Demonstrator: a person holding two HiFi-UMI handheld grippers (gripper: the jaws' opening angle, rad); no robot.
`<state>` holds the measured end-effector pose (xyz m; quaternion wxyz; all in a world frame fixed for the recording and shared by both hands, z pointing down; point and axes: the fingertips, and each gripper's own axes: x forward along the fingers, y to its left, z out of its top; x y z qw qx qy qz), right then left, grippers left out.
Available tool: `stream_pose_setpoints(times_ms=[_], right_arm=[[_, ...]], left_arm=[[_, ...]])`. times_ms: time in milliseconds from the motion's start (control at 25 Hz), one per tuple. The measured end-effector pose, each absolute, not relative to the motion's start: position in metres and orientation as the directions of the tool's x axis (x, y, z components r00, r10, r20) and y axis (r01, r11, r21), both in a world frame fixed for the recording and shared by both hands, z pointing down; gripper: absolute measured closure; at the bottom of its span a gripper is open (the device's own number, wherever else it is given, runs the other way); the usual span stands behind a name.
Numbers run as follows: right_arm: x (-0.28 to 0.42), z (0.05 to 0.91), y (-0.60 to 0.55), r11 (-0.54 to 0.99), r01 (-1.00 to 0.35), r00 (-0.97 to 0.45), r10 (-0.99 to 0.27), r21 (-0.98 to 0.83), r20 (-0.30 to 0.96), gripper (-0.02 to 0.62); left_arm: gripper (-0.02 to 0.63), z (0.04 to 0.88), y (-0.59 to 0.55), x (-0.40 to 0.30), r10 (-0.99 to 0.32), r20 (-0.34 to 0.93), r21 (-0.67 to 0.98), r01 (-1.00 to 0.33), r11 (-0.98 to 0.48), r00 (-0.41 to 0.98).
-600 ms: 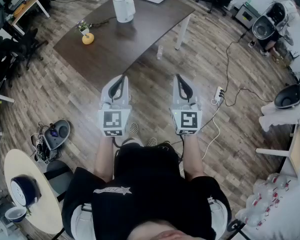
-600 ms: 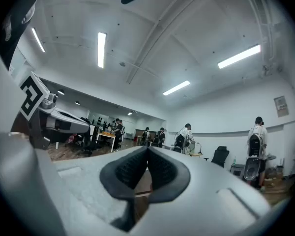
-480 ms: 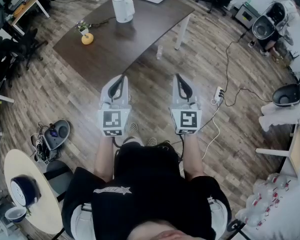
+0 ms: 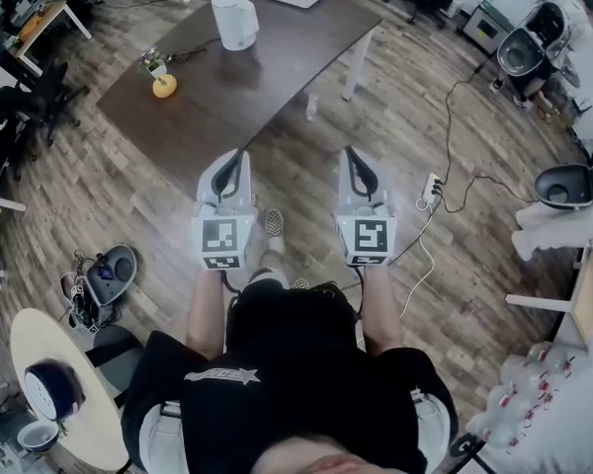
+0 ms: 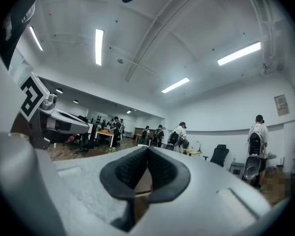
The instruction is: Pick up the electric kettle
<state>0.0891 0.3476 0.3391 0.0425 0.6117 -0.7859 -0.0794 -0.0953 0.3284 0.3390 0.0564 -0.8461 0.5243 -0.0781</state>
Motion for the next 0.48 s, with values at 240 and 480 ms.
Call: stream_pose_setpoints(times_ms=[240,480], right_arm=[[0.099,0.348,0.287,0.237,-0.954,-0.244,-0.970,0.186,-0.016,0.591],[0.093,0.352,0.213,0.248,-0.955,-0.251,-0.968,0.160,0.004,0.591]], left_arm=[[0.595,0.347,0.264,-0.085,-0.890,0.085,-0.165,-0.874,-0.456,0.448],[0.595,0.347,0.192,-0.087,-0.887,0.108,-0.174,-0.870,-0.462,0.449]])
